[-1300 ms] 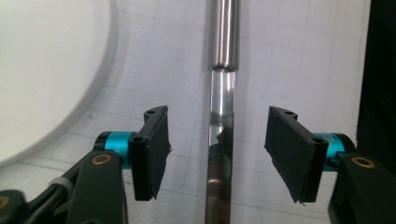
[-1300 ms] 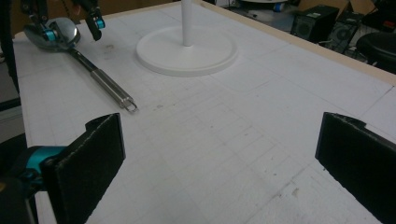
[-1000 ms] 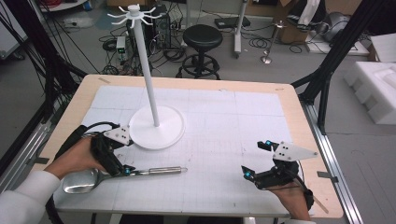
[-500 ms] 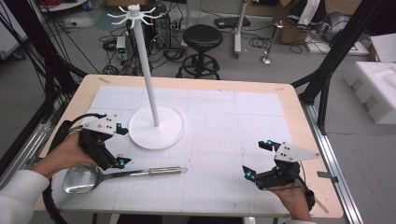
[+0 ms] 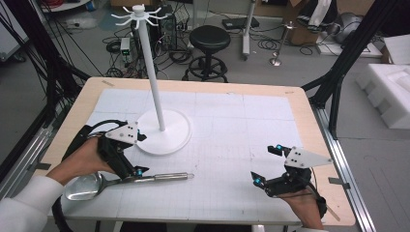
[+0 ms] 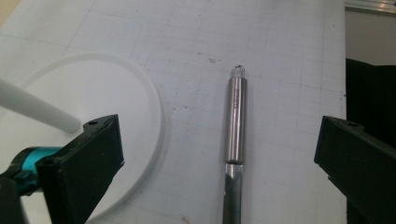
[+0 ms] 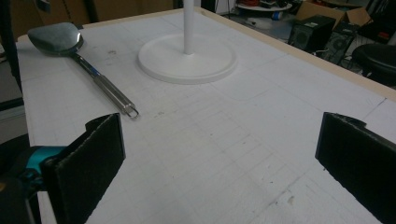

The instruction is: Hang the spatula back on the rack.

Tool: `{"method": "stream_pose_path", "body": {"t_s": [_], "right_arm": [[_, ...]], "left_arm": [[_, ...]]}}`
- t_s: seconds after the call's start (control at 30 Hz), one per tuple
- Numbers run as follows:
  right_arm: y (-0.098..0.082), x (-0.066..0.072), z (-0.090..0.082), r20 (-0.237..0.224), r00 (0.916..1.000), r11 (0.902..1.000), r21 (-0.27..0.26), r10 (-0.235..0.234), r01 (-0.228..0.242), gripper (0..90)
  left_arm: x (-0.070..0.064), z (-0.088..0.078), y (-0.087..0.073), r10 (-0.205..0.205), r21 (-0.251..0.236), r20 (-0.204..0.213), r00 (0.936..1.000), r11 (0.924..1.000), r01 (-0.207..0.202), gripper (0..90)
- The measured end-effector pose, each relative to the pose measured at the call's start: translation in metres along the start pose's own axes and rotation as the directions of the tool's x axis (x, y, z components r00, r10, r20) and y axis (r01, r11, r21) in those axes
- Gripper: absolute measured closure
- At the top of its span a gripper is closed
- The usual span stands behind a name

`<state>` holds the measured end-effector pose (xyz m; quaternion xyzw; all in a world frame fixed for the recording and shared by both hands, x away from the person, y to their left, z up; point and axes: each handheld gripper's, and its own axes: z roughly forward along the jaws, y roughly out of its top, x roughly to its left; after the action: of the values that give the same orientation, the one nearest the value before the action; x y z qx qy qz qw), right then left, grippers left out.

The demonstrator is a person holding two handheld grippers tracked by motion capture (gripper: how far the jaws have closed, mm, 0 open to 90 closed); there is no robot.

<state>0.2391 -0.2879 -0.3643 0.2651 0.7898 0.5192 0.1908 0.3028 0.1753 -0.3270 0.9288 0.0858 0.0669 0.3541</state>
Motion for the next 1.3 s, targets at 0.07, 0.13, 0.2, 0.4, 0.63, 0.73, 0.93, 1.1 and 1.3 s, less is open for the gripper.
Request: {"method": "stream_pose_path", "body": {"t_s": [0.07, 0.13, 0.2, 0.4, 0.63, 0.73, 0.93, 1.1, 1.3], "right_arm": [[0.001, 0.000, 0.000, -0.002, 1.0000, 1.0000, -0.006, -0.001, 0.001, 0.5], [0.001, 0.001, 0.000, -0.003, 1.0000, 1.0000, -0.005, -0.004, 0.004, 0.5], [0.002, 0.002, -0.001, -0.004, 1.0000, 1.0000, -0.006, -0.003, 0.003, 0.5], [0.001, 0.001, 0.000, -0.008, 0.9999, 1.0000, 0.003, -0.008, 0.009, 0.5], [-0.001, -0.002, 0.001, -0.009, 0.9999, 1.0000, 0.001, -0.005, 0.005, 0.5], [-0.001, 0.000, 0.002, -0.013, 0.9999, 1.0000, 0.004, -0.007, 0.007, 0.5], [0.002, 0.001, 0.001, -0.014, 0.9999, 0.9999, -0.004, -0.009, 0.009, 0.5], [0.000, -0.001, 0.001, -0.010, 0.9999, 1.0000, -0.005, -0.007, 0.007, 0.5], [0.002, 0.000, 0.000, -0.010, 0.9999, 0.9999, -0.007, -0.009, 0.009, 0.5]], "left_arm": [[-0.002, 0.007, 0.005, 0.003, 0.009, 0.022, 0.9998, 1.0000, -0.004, 2.3], [-0.003, 0.010, 0.007, 0.014, 0.018, 0.024, 0.9996, 0.9997, -0.015, 2.5], [-0.004, 0.018, 0.012, 0.017, 0.045, 0.025, 0.9996, 0.9988, -0.018, 2.4], [-0.005, 0.039, 0.020, 0.039, 0.106, 0.042, 0.9983, 0.9934, -0.043, 2.4], [-0.003, 0.064, 0.019, 0.037, 0.216, 0.057, 0.9977, 0.9751, -0.048, 2.5], [-0.005, 0.073, 0.020, 0.044, 0.245, 0.083, 0.9956, 0.9675, -0.063, 3.5], [-0.006, 0.091, 0.020, 0.031, 0.296, 0.108, 0.9937, 0.9532, -0.062, 9.7], [-0.004, 0.099, 0.018, 0.015, 0.331, 0.133, 0.9910, 0.9419, -0.059, 15.6], [-0.008, 0.110, 0.018, 0.028, 0.382, 0.151, 0.9881, 0.9201, -0.085, 28.4]]}}
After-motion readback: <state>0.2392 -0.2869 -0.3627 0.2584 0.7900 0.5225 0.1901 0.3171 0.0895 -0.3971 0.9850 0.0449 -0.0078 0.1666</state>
